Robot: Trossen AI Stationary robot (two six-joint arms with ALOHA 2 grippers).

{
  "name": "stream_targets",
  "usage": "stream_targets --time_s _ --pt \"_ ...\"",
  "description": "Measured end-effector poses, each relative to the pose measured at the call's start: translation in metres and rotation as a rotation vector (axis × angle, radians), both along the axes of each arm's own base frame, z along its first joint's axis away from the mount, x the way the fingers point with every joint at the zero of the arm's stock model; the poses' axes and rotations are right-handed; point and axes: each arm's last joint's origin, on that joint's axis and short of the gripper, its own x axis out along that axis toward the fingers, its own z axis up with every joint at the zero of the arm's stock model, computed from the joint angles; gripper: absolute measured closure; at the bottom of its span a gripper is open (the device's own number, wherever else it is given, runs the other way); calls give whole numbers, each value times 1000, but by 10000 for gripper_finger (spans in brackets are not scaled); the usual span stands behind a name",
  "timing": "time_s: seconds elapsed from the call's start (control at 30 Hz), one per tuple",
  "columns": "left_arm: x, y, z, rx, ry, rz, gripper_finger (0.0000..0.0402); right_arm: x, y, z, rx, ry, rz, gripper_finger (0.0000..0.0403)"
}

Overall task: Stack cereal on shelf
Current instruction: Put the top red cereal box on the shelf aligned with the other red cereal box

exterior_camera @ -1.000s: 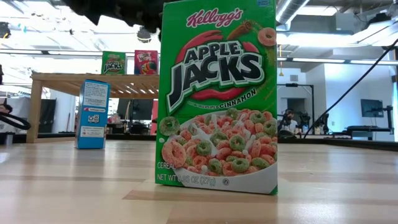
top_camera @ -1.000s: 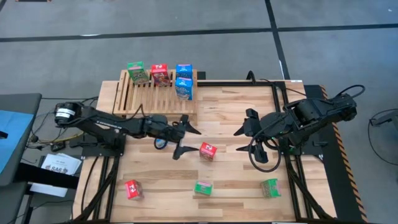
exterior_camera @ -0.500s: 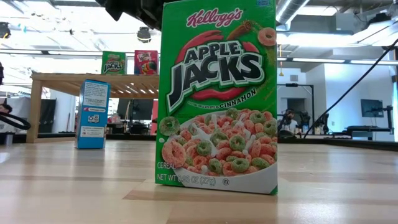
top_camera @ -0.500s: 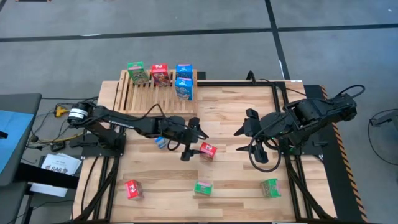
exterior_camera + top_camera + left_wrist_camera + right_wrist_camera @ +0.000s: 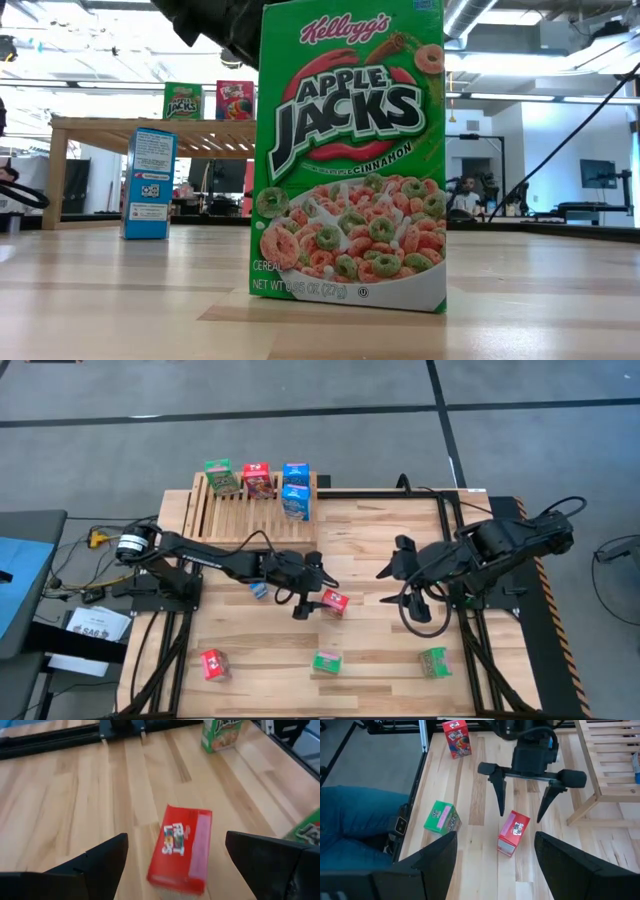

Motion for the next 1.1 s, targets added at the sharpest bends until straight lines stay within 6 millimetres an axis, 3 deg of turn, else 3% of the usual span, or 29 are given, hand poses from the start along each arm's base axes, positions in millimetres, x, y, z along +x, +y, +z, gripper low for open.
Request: stream_targets --time_s 0.8,1.1 --pt "-3 2 -6 4 64 23 75 1 1 -8 -9 30 2 111" --pt "8 1 -25 -3 78 25 74 2 1 -8 -7 25 2 111"
